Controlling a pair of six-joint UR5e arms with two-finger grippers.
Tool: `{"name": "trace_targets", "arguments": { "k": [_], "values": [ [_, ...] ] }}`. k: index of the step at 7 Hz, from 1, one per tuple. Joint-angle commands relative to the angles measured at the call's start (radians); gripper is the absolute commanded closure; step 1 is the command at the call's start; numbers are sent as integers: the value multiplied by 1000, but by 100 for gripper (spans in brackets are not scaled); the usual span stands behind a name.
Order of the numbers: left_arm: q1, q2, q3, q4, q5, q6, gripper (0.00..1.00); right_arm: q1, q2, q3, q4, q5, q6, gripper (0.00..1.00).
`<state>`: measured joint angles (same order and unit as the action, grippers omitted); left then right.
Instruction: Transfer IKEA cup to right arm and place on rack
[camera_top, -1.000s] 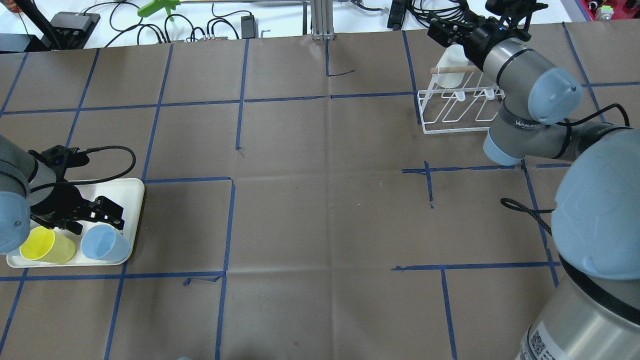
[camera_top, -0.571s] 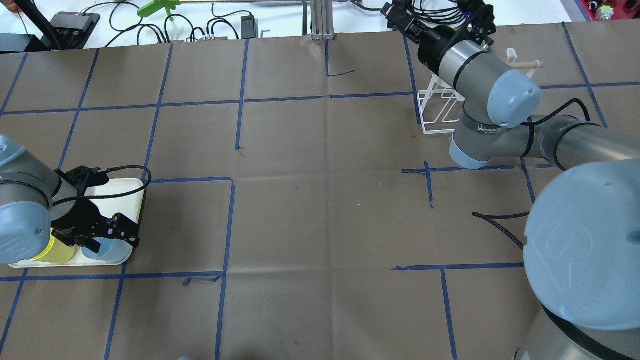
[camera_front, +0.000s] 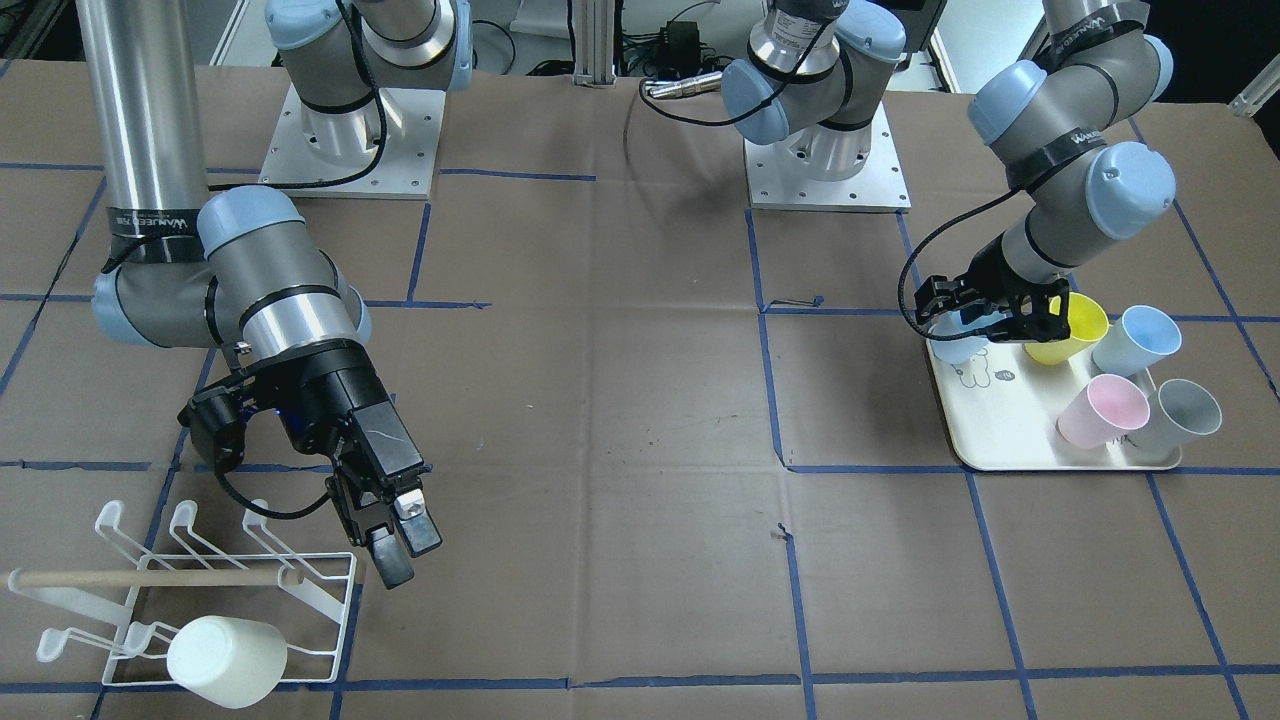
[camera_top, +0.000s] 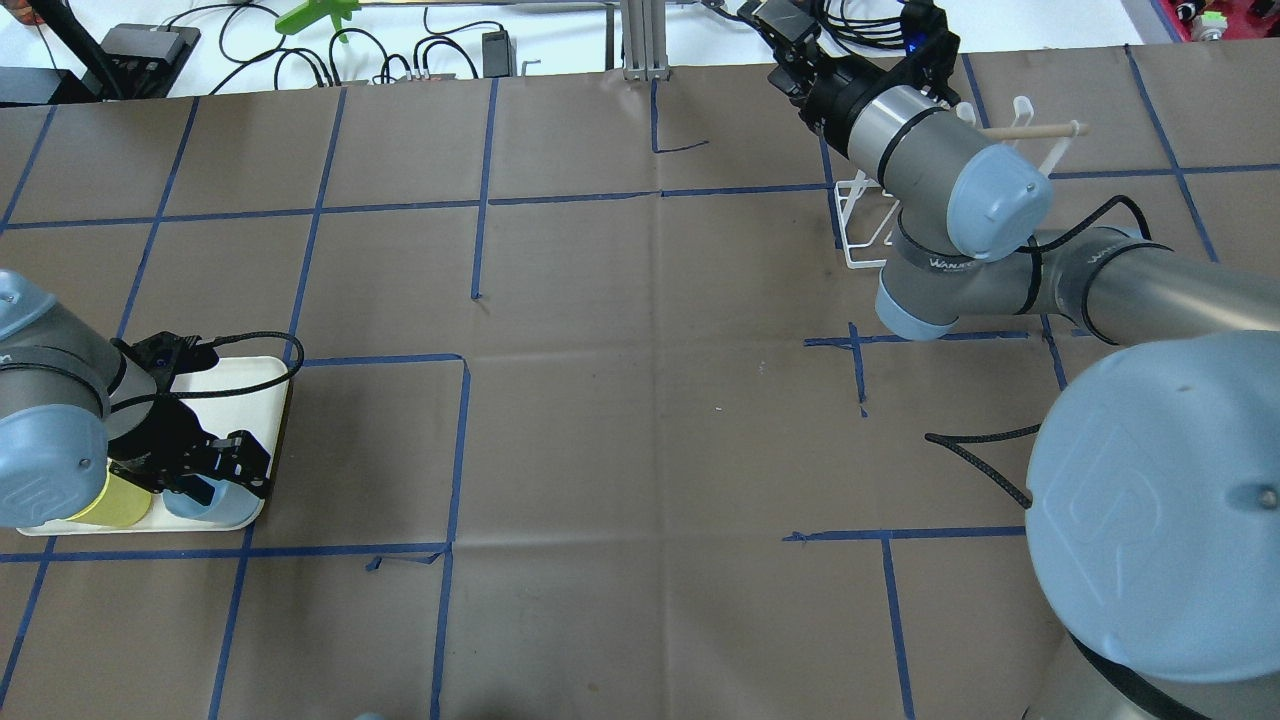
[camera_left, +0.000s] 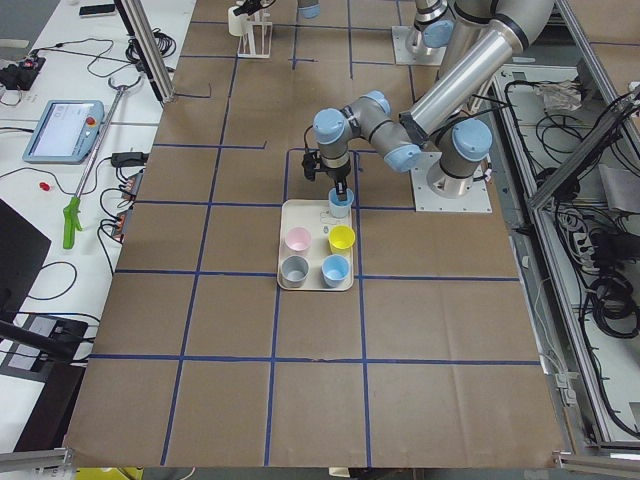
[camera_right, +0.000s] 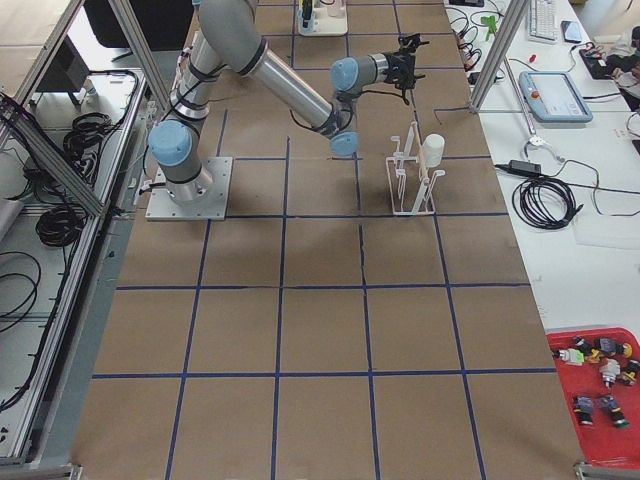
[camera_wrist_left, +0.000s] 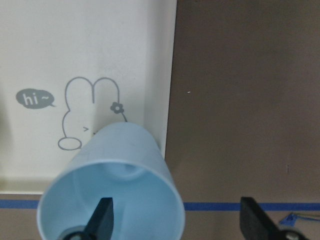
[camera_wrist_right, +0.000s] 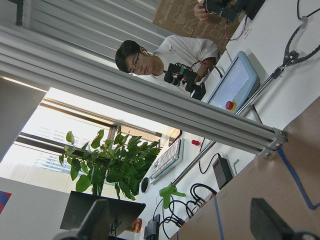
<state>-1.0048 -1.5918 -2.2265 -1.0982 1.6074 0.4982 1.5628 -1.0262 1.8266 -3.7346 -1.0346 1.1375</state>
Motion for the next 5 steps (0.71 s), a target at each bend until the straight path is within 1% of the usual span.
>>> {"name": "trace_targets", "arguments": {
  "k": [1, 2, 3, 4, 5],
  "values": [
    [0, 4, 1, -2, 2, -1, 100, 63, -2, -3, -1, -7, 230, 0],
    [0, 12, 4, -3, 2, 0, 100, 89, -2, -1, -1, -15, 334, 0],
    [0, 15, 10, -8, 5, 0, 100, 94, -3, 0, -1, -10, 366, 0],
    [0, 18, 13, -12, 40, -6, 100, 100, -5, 2, 1, -16, 355, 0],
    [0, 33, 18, -17, 46, -7, 100, 105, -6, 0, 5, -18, 355, 0]
  ]
}}
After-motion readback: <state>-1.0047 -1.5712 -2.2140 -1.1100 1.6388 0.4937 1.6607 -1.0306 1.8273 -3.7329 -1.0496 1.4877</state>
